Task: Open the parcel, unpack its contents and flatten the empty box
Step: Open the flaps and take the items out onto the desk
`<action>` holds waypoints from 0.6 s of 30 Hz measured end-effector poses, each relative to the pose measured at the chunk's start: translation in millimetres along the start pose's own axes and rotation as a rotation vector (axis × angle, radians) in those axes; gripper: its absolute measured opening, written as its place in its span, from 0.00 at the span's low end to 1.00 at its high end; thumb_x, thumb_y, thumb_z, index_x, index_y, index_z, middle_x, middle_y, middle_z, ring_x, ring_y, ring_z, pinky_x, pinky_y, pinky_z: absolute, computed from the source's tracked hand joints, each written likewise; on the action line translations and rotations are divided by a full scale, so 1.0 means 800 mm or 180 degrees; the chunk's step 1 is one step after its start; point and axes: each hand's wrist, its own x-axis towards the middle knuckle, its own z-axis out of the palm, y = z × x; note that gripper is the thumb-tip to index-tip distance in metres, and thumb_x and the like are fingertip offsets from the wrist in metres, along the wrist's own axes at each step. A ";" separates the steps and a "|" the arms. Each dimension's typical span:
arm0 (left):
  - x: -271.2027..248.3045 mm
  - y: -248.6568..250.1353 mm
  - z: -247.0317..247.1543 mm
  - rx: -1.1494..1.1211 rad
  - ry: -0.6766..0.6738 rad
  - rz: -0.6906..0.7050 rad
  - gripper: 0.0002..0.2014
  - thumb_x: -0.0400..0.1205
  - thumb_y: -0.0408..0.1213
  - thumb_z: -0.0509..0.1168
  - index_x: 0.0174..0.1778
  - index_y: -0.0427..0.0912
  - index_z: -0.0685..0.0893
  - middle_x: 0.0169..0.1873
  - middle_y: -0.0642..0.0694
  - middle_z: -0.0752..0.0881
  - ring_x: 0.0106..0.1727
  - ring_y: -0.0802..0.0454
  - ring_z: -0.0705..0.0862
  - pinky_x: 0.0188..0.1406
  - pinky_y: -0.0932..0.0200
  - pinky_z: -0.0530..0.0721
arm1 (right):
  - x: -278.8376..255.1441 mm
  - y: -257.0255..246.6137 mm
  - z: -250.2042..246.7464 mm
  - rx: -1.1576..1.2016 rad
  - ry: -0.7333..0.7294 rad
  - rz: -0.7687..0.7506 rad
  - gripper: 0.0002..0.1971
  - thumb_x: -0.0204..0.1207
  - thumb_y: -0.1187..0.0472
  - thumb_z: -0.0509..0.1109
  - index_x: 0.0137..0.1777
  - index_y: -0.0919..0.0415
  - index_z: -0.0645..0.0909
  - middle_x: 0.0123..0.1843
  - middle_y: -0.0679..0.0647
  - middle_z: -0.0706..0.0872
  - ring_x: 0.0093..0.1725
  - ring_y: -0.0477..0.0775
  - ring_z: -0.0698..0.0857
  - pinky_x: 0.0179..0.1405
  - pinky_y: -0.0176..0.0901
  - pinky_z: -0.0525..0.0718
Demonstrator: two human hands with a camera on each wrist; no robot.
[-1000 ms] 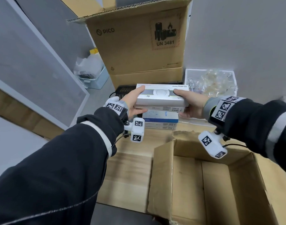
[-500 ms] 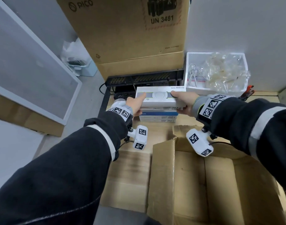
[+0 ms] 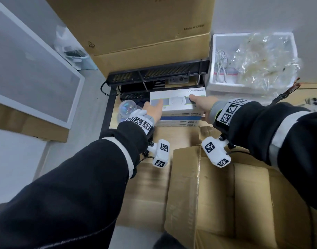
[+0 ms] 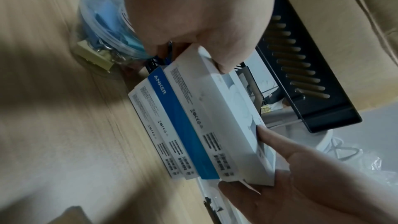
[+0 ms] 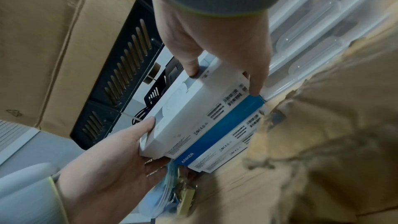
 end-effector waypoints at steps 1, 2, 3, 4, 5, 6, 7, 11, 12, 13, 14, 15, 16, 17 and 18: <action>0.004 0.000 0.003 0.0043 0.0034 -0.0032 0.36 0.85 0.58 0.59 0.84 0.38 0.67 0.77 0.37 0.76 0.74 0.35 0.76 0.71 0.48 0.72 | 0.009 0.004 0.000 -0.0059 -0.0023 -0.0023 0.28 0.62 0.36 0.73 0.55 0.55 0.80 0.55 0.56 0.89 0.53 0.59 0.88 0.61 0.60 0.86; 0.006 -0.001 0.006 0.0085 0.0067 -0.0053 0.36 0.85 0.58 0.58 0.84 0.37 0.66 0.77 0.36 0.75 0.76 0.35 0.75 0.70 0.49 0.71 | 0.019 0.007 0.000 -0.0108 -0.0047 0.0003 0.28 0.61 0.34 0.72 0.54 0.53 0.80 0.56 0.55 0.88 0.55 0.59 0.87 0.61 0.61 0.85; 0.005 0.000 0.007 0.0123 0.0072 -0.0105 0.37 0.86 0.58 0.58 0.85 0.37 0.64 0.78 0.36 0.73 0.77 0.35 0.73 0.71 0.49 0.70 | 0.023 0.010 -0.001 -0.0133 -0.0102 0.0007 0.28 0.60 0.33 0.71 0.53 0.53 0.80 0.57 0.54 0.88 0.55 0.60 0.87 0.60 0.62 0.86; 0.006 -0.001 0.007 0.0124 0.0103 -0.0119 0.37 0.86 0.58 0.58 0.85 0.36 0.63 0.79 0.36 0.72 0.79 0.35 0.71 0.73 0.49 0.69 | 0.035 0.014 0.000 -0.0103 -0.0087 0.0042 0.30 0.58 0.33 0.71 0.55 0.53 0.81 0.57 0.55 0.88 0.55 0.61 0.87 0.59 0.62 0.86; 0.008 -0.002 0.007 0.0132 0.0100 -0.0167 0.37 0.86 0.58 0.58 0.85 0.36 0.63 0.80 0.36 0.72 0.79 0.35 0.70 0.74 0.49 0.68 | 0.031 0.012 0.000 -0.0072 -0.0081 0.0049 0.33 0.57 0.33 0.71 0.58 0.54 0.81 0.57 0.56 0.89 0.55 0.63 0.88 0.58 0.62 0.87; 0.011 -0.003 0.007 0.0127 0.0122 -0.0174 0.38 0.86 0.59 0.57 0.86 0.36 0.63 0.80 0.36 0.71 0.80 0.35 0.70 0.75 0.48 0.67 | 0.027 0.009 0.001 -0.0024 -0.0098 0.0064 0.35 0.57 0.34 0.70 0.60 0.55 0.80 0.56 0.57 0.89 0.54 0.63 0.88 0.57 0.62 0.87; 0.012 -0.003 0.005 0.0133 0.0146 -0.0192 0.39 0.86 0.60 0.57 0.86 0.36 0.62 0.80 0.35 0.71 0.80 0.35 0.69 0.76 0.47 0.67 | 0.024 0.008 0.002 0.0014 -0.0134 0.0068 0.35 0.58 0.34 0.70 0.62 0.55 0.80 0.55 0.57 0.89 0.54 0.63 0.88 0.58 0.61 0.87; 0.006 0.000 0.002 0.0101 0.0271 -0.0288 0.41 0.85 0.61 0.57 0.87 0.36 0.60 0.82 0.34 0.67 0.83 0.34 0.65 0.81 0.44 0.63 | -0.010 -0.008 0.003 0.0249 -0.0259 0.0140 0.26 0.68 0.43 0.71 0.65 0.54 0.80 0.57 0.56 0.89 0.50 0.58 0.89 0.60 0.60 0.86; 0.001 -0.001 0.001 0.0114 0.0283 -0.0292 0.41 0.85 0.61 0.57 0.87 0.35 0.60 0.82 0.34 0.67 0.83 0.34 0.65 0.82 0.44 0.63 | -0.021 -0.012 0.000 0.0276 -0.0275 0.0144 0.24 0.71 0.46 0.70 0.65 0.54 0.80 0.59 0.57 0.89 0.50 0.58 0.88 0.60 0.60 0.87; -0.003 -0.001 0.002 0.0154 0.0311 -0.0295 0.40 0.86 0.60 0.57 0.86 0.34 0.62 0.82 0.34 0.69 0.82 0.34 0.67 0.81 0.45 0.64 | -0.029 -0.017 -0.003 0.0282 -0.0292 0.0162 0.22 0.73 0.48 0.69 0.65 0.54 0.78 0.59 0.57 0.87 0.50 0.58 0.87 0.58 0.60 0.87; -0.008 -0.001 0.004 0.0222 0.0366 -0.0288 0.39 0.86 0.60 0.56 0.85 0.32 0.64 0.80 0.34 0.71 0.81 0.35 0.69 0.80 0.46 0.65 | -0.035 -0.021 -0.008 0.0253 -0.0295 0.0171 0.19 0.76 0.51 0.67 0.66 0.56 0.75 0.55 0.58 0.85 0.49 0.58 0.86 0.54 0.59 0.89; -0.013 -0.003 0.004 0.0289 0.0424 -0.0296 0.39 0.86 0.60 0.56 0.83 0.31 0.65 0.79 0.33 0.73 0.79 0.35 0.71 0.79 0.46 0.66 | -0.039 -0.023 -0.015 0.0163 -0.0297 0.0175 0.17 0.79 0.54 0.65 0.65 0.58 0.72 0.50 0.58 0.82 0.45 0.58 0.83 0.45 0.55 0.90; -0.020 -0.005 0.005 0.0363 0.0471 -0.0285 0.39 0.86 0.61 0.55 0.83 0.30 0.66 0.78 0.33 0.74 0.78 0.35 0.72 0.79 0.46 0.67 | -0.045 -0.025 -0.022 0.0050 -0.0272 0.0206 0.15 0.82 0.56 0.64 0.63 0.60 0.68 0.45 0.56 0.78 0.40 0.58 0.80 0.34 0.51 0.87; -0.029 -0.007 0.005 0.0454 0.0517 -0.0252 0.39 0.86 0.61 0.55 0.82 0.30 0.67 0.77 0.33 0.75 0.77 0.35 0.74 0.79 0.46 0.68 | -0.053 -0.025 -0.031 -0.0068 -0.0279 0.0254 0.14 0.83 0.57 0.63 0.62 0.61 0.66 0.42 0.57 0.76 0.37 0.58 0.79 0.25 0.46 0.84; -0.038 -0.008 0.005 0.0538 0.0557 -0.0230 0.39 0.86 0.62 0.55 0.80 0.30 0.68 0.75 0.33 0.77 0.75 0.34 0.75 0.78 0.45 0.69 | -0.061 -0.026 -0.039 -0.0160 -0.0303 0.0278 0.14 0.82 0.57 0.63 0.62 0.61 0.66 0.41 0.59 0.77 0.36 0.58 0.80 0.20 0.42 0.83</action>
